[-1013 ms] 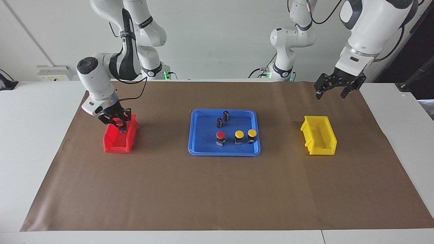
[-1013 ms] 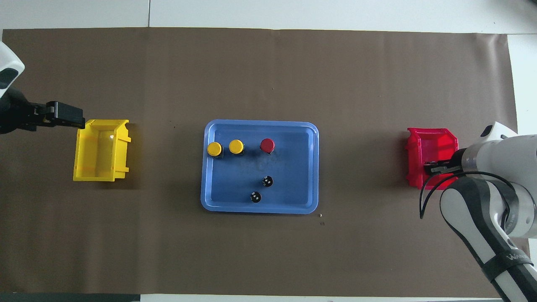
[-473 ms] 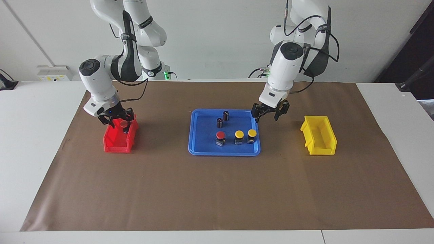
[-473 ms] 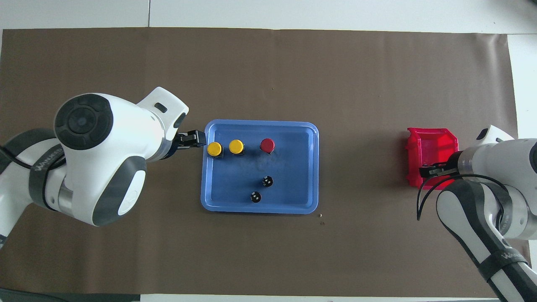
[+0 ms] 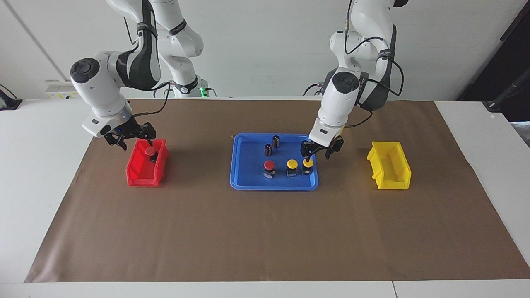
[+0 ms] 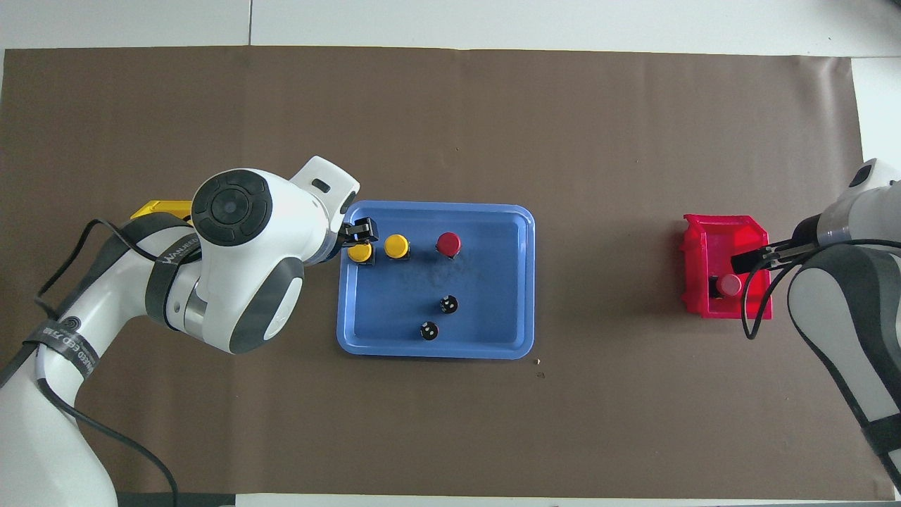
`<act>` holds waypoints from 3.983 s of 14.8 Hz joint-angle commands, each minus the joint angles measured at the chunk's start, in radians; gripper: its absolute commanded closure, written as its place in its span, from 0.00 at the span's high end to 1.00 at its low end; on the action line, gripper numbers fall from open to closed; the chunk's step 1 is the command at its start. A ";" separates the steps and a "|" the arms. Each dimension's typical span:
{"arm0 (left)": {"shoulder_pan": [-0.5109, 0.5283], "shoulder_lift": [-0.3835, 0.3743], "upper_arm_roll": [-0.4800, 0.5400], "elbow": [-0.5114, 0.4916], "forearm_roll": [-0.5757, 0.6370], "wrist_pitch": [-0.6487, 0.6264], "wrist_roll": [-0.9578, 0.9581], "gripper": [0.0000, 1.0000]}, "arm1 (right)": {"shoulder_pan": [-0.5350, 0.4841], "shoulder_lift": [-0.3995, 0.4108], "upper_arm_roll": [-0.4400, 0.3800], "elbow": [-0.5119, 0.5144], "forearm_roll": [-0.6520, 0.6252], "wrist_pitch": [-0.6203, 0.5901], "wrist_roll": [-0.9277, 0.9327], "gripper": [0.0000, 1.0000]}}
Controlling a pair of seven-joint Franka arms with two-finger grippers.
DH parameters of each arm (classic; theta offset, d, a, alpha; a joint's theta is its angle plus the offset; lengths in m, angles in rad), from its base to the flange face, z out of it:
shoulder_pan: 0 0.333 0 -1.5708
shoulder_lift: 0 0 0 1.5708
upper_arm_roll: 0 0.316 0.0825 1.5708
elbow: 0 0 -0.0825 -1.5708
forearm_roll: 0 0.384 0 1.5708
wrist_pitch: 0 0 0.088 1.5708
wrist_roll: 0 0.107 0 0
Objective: Sort red and yellow buttons by color
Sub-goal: 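Grasp the yellow button with the left gripper while the right gripper waits, then drop the yellow button in the yellow bin while the right gripper reaches the tray, then grasp the second red button with the right gripper, then carry the red button to the red bin and release it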
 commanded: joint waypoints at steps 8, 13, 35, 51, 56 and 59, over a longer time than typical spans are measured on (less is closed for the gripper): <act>-0.046 0.034 0.018 -0.033 0.008 0.065 -0.026 0.75 | 0.005 -0.002 0.024 0.295 0.056 -0.317 -0.011 0.99; -0.041 0.032 0.020 0.022 0.008 0.010 -0.044 0.01 | 0.059 0.008 0.025 0.320 0.064 -0.335 0.111 0.99; 0.497 -0.236 0.031 -0.196 0.008 -0.172 0.734 0.02 | 0.702 0.506 0.031 0.434 -0.063 0.179 0.998 0.93; 0.496 -0.195 0.031 -0.103 0.008 -0.212 0.723 0.77 | 0.592 0.337 0.028 0.470 -0.054 -0.093 0.776 0.15; 0.479 -0.192 0.020 0.337 0.031 -0.664 0.729 1.00 | 0.235 0.043 0.028 0.176 -0.028 -0.128 0.251 0.14; 0.428 -0.181 0.015 0.409 0.028 -0.724 0.686 1.00 | 0.069 0.022 0.028 0.101 -0.015 -0.036 0.042 0.15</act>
